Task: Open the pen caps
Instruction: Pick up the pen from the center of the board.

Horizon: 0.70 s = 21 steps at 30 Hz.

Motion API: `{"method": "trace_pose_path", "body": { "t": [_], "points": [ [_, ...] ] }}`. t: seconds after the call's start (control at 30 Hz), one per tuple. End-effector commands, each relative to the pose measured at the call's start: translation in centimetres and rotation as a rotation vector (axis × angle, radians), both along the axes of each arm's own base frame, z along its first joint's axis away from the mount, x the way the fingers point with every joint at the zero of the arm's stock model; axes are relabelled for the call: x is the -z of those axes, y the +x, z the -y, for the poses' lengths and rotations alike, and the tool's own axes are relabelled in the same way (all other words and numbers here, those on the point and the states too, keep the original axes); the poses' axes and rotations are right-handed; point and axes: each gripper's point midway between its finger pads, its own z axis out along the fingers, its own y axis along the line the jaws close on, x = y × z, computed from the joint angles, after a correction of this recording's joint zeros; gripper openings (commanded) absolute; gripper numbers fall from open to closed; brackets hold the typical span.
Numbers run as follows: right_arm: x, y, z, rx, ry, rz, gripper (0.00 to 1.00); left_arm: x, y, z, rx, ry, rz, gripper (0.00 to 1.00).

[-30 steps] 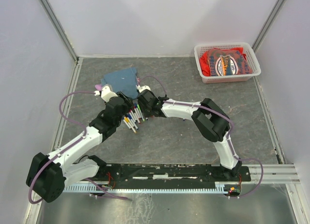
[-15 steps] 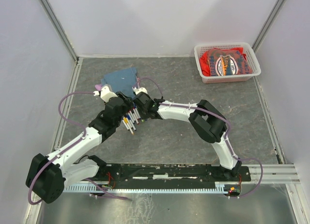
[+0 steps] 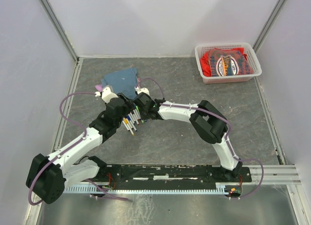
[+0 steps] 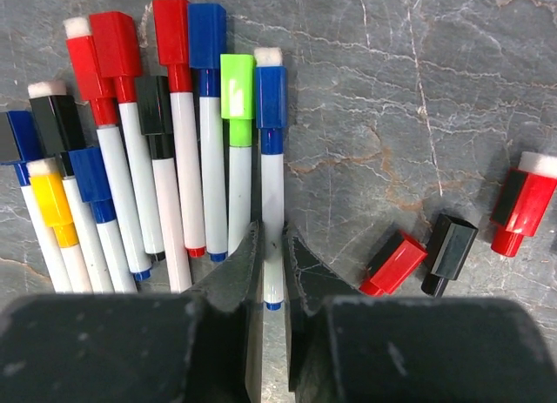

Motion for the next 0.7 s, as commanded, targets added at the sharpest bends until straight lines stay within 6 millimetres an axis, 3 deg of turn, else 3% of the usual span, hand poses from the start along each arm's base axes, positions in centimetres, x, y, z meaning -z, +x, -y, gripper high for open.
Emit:
{"method": "trace_pose_path", "body": {
  "t": [0.0,0.3,0.67],
  "points": [
    [-1.2,-0.8,0.8,0.022,0.001,-0.013,0.02,-2.1,0.4,0.1,0.008,-0.011,0.041,0.57],
    [-4.1,-0.5,1.4,0.041,0.035,0.049,0.01,-1.9,0.3,0.7,0.045,-0.009,0.02,0.6],
    [-7.5,-1.5,2.7,0.036,0.133,0.101,0.01,-0.9,0.4,3.2,0.149,-0.057,-0.014,0.62]
  ]
}}
